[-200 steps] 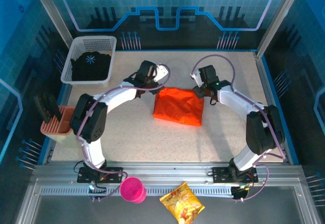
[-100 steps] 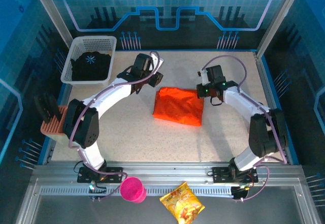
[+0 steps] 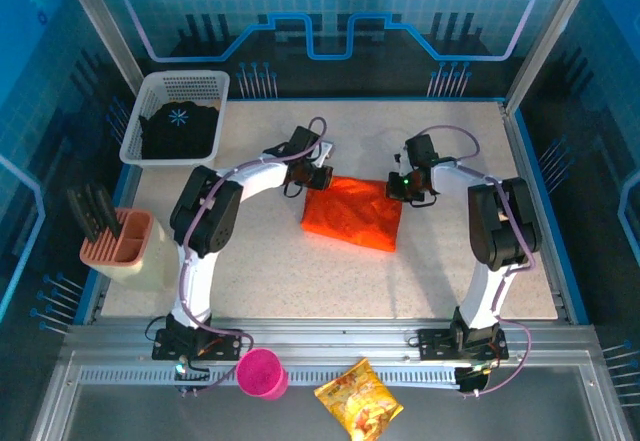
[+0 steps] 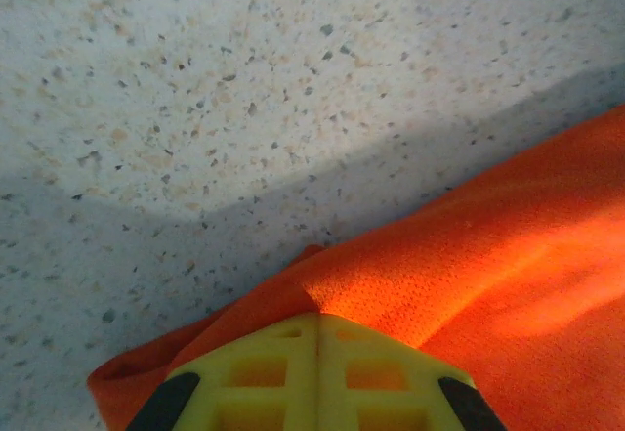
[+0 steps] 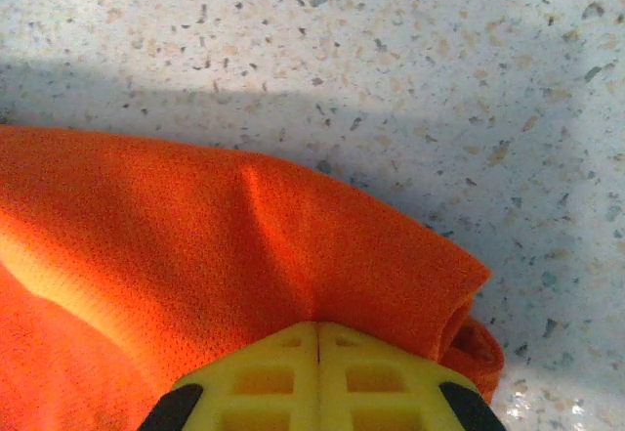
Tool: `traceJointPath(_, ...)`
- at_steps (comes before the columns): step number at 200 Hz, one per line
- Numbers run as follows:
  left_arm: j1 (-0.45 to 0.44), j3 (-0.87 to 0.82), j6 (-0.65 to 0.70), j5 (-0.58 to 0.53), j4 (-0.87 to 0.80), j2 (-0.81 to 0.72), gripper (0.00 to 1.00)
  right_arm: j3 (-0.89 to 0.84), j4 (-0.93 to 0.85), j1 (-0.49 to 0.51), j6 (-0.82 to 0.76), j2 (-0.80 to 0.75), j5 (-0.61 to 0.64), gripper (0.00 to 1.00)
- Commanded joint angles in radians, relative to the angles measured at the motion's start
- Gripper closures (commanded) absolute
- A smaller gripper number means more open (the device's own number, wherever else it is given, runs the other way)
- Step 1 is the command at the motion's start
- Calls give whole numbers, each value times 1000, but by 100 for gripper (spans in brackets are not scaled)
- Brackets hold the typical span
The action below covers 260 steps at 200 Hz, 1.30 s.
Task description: Fold and stack the t-shirts
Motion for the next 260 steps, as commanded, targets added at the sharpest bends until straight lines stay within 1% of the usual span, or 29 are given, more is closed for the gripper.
traceJointPath(1, 2, 39, -40, -43, 44, 38, 100, 21, 12, -25, 32, 37, -24, 100)
traceJointPath(10, 8, 53, -57, -83, 31, 57, 100, 22, 12, -28, 33, 44, -21, 100)
traceJointPath(27, 38, 126, -90, -68, -28, 95, 100, 28, 6, -34, 27, 52, -14, 100)
traceJointPath(39, 50, 136, -93, -81, -19, 97, 100, 37, 0, -39, 26, 52, -10, 100)
traceJointPath(56, 53, 132, -75, -143, -5, 60, 100, 68, -42, -40, 8, 38, 11, 100)
traceJointPath(76, 52, 93, -67, -172, 23, -35, 100, 84, -74, -37, -5, -30, 4, 100)
traceJointPath(86, 52, 45, -71, -194, 52, -106, 95, 75, -80, -34, -4, -86, 7, 100)
traceJointPath(99, 52, -42, -81, -216, 98, -220, 85, 54, -92, -29, 3, -170, 27, 100)
traceJointPath(118, 48, -191, -84, -232, 168, -412, 57, 0, -122, -20, 20, -297, 49, 100)
traceJointPath(131, 43, -274, -73, -221, 188, -523, 42, -63, -121, -14, 55, -380, 50, 100)
traceJointPath(142, 40, -301, -85, -217, 140, -578, 40, -127, -106, -2, 93, -438, 34, 100)
traceJointPath(164, 33, -286, -133, -156, -24, -595, 46, -244, -55, 33, 193, -517, 4, 100)
traceJointPath(171, 23, -292, -147, -135, -47, -589, 46, -283, -27, 50, 225, -537, -9, 95)
traceJointPath(177, 10, -304, -158, -127, -47, -584, 44, -319, -6, 61, 244, -547, -18, 92)
traceJointPath(191, -25, -346, -179, -150, -17, -573, 33, -364, 38, 90, 271, -560, -22, 82)
traceJointPath(216, -56, -356, -246, -204, -29, -508, 21, -408, 52, 131, 309, -547, 55, 67)
traceJointPath(235, -64, -325, -268, -214, -61, -432, 19, -418, 44, 138, 311, -515, 90, 56)
traceJointPath(260, -77, -285, -267, -220, -77, -343, 20, -422, 47, 139, 308, -465, 124, 52)
